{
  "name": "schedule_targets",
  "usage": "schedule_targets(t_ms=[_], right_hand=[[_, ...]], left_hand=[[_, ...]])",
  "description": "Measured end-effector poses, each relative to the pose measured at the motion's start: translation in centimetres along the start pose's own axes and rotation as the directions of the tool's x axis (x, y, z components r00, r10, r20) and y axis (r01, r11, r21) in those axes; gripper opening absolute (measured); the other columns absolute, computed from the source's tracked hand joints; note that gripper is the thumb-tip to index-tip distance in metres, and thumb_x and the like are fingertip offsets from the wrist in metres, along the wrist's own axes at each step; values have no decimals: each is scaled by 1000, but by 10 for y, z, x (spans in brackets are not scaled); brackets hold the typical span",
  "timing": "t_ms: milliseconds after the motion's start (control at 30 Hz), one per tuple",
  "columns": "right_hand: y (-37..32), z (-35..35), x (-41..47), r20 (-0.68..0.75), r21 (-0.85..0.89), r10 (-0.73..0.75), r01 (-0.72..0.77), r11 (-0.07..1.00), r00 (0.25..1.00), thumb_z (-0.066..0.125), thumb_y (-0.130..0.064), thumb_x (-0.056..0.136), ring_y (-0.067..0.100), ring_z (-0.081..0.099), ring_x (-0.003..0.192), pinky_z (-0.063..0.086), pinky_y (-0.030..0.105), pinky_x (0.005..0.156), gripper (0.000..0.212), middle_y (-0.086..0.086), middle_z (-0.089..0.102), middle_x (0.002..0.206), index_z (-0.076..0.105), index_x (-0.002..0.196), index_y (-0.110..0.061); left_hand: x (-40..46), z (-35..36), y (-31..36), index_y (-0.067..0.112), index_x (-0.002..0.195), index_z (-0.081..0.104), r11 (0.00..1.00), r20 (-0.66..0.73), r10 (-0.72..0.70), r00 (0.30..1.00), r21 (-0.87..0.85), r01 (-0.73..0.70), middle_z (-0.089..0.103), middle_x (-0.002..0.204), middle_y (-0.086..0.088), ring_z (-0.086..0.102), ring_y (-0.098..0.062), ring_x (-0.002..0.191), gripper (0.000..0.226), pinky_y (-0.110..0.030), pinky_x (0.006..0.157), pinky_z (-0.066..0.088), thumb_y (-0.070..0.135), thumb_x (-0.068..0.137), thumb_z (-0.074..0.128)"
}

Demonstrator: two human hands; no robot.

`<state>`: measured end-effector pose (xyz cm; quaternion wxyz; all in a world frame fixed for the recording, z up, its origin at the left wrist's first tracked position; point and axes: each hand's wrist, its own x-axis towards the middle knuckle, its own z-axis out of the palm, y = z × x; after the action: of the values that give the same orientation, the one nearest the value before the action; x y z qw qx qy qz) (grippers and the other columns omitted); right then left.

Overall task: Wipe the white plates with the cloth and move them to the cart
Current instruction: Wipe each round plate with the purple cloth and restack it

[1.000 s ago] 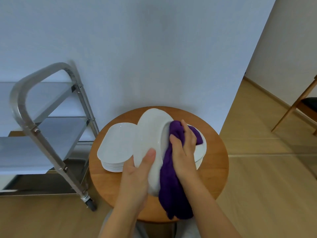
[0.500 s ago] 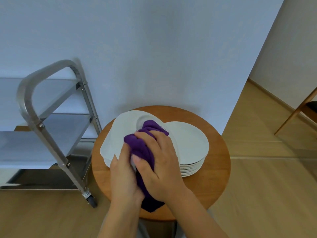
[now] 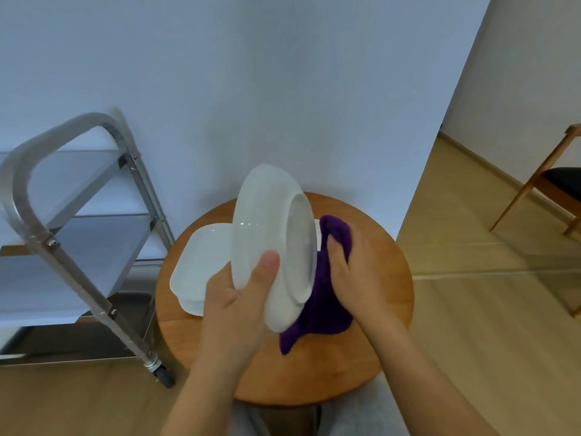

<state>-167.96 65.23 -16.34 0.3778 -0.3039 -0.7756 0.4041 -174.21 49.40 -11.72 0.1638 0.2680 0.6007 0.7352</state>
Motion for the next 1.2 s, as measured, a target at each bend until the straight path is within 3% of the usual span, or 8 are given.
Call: schedule_targets(t_ms=[100, 200, 267, 367, 467, 600, 867, 1200], right_hand=[[11, -16, 15, -178, 128, 150, -128, 983, 973, 40, -47, 88, 8, 62, 86, 48, 15, 75, 23, -14, 64, 91, 57, 101, -38], [23, -39, 25, -266, 224, 281, -224, 948, 922, 40, -60, 79, 20, 65, 90, 53, 47, 84, 38, -5, 67, 94, 59, 98, -33], [29, -54, 31, -318, 389, 358, -223, 894, 878, 46, -56, 75, 22, 66, 90, 53, 52, 86, 37, -1, 69, 94, 61, 98, -30], [37, -71, 38, -407, 430, 396, -210, 878, 823, 49, -51, 76, 22, 66, 92, 52, 51, 88, 27, -2, 68, 96, 60, 94, -36], [48, -84, 46, -493, 401, 389, -194, 896, 778, 48, -43, 85, 16, 63, 92, 50, 48, 90, 7, -6, 65, 96, 54, 88, -42], [65, -87, 54, -557, 275, 318, -191, 942, 767, 47, -34, 94, 14, 60, 86, 50, 43, 85, 6, -7, 59, 90, 47, 88, -36], [95, -87, 66, -557, 191, 298, -230, 954, 775, 52, -36, 93, 15, 60, 90, 49, 34, 81, 15, -3, 61, 100, 51, 104, -27], [135, -51, 71, -300, -68, 380, -417, 906, 875, 58, -39, 90, 12, 46, 93, 38, 28, 83, 48, 7, 48, 126, 46, 134, -20]], left_hand=[[8, 18, -7, 38, 85, 54, 971, 183, 68, 981, 212, -107, 62, 75, 34, 58, 16, 81, 35, -5, 48, 44, 63, 62, 50], [22, 33, -21, 42, 97, 56, 821, 381, 119, 917, 481, -306, 60, 75, 29, 60, 10, 77, 36, 0, 57, 43, 63, 73, 40], [31, 42, -32, 46, 134, 33, 625, 547, 126, 827, 604, -495, 63, 113, 19, 62, 0, 89, 55, -2, 76, 43, 62, 81, 30], [46, 54, -50, 53, 119, -10, 407, 668, 50, 742, 665, -626, 31, 150, 16, 54, -13, 119, 44, -23, 96, 43, 54, 94, 27], [57, 65, -67, 52, 130, -9, 294, 688, -13, 726, 697, -654, 16, 153, 23, 51, -9, 122, 47, -23, 93, 46, 52, 97, 24], [69, 73, -84, 41, 147, 7, 180, 726, -104, 680, 686, -705, 20, 154, 20, 40, -10, 132, 51, -27, 95, 45, 48, 99, 24], [82, 77, -108, 33, 148, 20, 70, 769, -268, 580, 616, -784, 27, 154, 11, 35, -17, 136, 48, -33, 99, 41, 39, 102, 27], [81, 71, -117, 36, 149, 14, 88, 734, -374, 567, 636, -766, 16, 157, 13, 17, -15, 144, 54, -35, 110, 30, 51, 97, 17]])
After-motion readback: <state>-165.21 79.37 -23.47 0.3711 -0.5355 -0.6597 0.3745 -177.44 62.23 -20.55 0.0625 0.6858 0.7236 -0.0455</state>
